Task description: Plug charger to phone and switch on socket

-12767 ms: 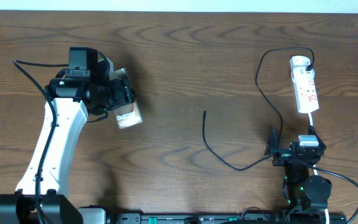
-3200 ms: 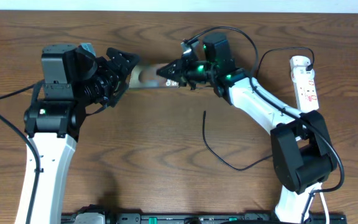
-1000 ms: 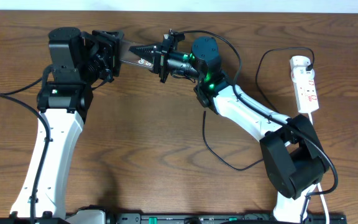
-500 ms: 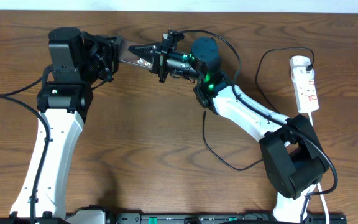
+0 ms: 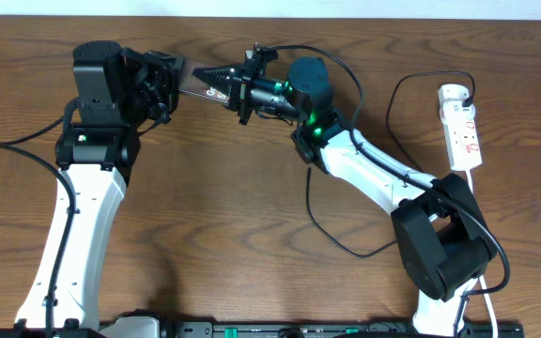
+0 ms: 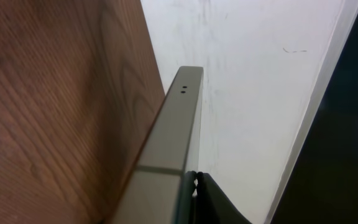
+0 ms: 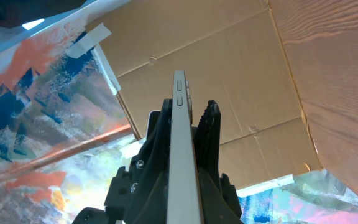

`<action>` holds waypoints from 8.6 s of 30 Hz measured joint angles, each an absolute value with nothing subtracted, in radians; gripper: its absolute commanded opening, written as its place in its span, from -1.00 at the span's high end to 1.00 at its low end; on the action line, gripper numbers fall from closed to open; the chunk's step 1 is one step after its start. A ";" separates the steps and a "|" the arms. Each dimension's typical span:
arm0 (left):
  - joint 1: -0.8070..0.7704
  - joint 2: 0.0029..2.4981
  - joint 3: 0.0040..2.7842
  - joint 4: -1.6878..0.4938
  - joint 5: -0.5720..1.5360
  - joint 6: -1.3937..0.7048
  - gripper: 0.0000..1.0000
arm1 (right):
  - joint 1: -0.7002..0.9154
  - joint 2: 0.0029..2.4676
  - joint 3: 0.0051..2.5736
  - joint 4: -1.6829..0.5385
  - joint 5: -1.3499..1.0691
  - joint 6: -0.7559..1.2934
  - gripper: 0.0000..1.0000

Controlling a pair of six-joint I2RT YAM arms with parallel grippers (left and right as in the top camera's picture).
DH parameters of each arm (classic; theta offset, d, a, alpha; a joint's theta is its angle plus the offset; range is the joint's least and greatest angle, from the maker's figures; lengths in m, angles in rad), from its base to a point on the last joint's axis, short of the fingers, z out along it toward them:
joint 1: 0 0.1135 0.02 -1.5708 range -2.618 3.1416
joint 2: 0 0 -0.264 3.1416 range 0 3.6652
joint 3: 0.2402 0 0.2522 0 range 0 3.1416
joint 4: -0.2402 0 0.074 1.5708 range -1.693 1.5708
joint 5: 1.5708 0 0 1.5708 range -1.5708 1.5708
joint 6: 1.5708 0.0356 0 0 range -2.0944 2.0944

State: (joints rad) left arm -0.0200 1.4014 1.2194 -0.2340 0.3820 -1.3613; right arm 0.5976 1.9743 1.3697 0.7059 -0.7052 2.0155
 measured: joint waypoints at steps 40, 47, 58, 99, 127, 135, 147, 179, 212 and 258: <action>-0.013 1.408 1.219 -0.236 0.354 -1.355 0.86 | 0.626 1.974 1.370 0.720 -0.703 2.057 -0.99; -0.010 1.408 1.219 -0.235 0.352 -1.353 0.85 | 0.626 1.974 1.370 0.721 -0.704 2.045 -0.99; 0.157 1.408 1.219 -0.202 0.414 -1.220 0.85 | 0.590 1.975 1.370 0.722 -0.733 1.837 -0.99; 0.191 1.762 1.219 0.217 1.525 -0.888 0.85 | 0.474 1.969 1.886 -1.301 -0.133 0.392 -0.99; 0.172 1.765 1.219 0.219 1.540 -0.811 0.86 | 0.596 1.971 1.450 -1.013 0.041 0.778 -0.25; 0.172 1.765 1.219 0.219 1.540 -0.810 0.86 | 0.593 1.971 1.450 -0.973 0.053 0.770 -0.17; 0.172 1.765 1.219 0.219 1.540 -0.810 0.86 | 0.593 2.044 1.443 -0.952 0.030 0.758 -0.10; 0.172 1.765 1.219 0.219 1.540 -0.803 0.86 | 0.565 2.072 1.441 -0.900 0.018 0.745 0.01; 0.172 1.765 1.219 0.220 1.540 -0.802 0.85 | 0.565 2.085 1.441 -0.900 -0.015 0.722 0.98; 0.325 1.765 1.219 0.702 1.539 -1.122 0.86 | 0.472 1.990 1.660 -0.641 -1.502 -0.014 0.98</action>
State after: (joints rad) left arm 0.3252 1.7653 1.2190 0.7017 1.5391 -1.1221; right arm 0.4725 1.9896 1.6596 -0.6411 -1.5024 -0.0143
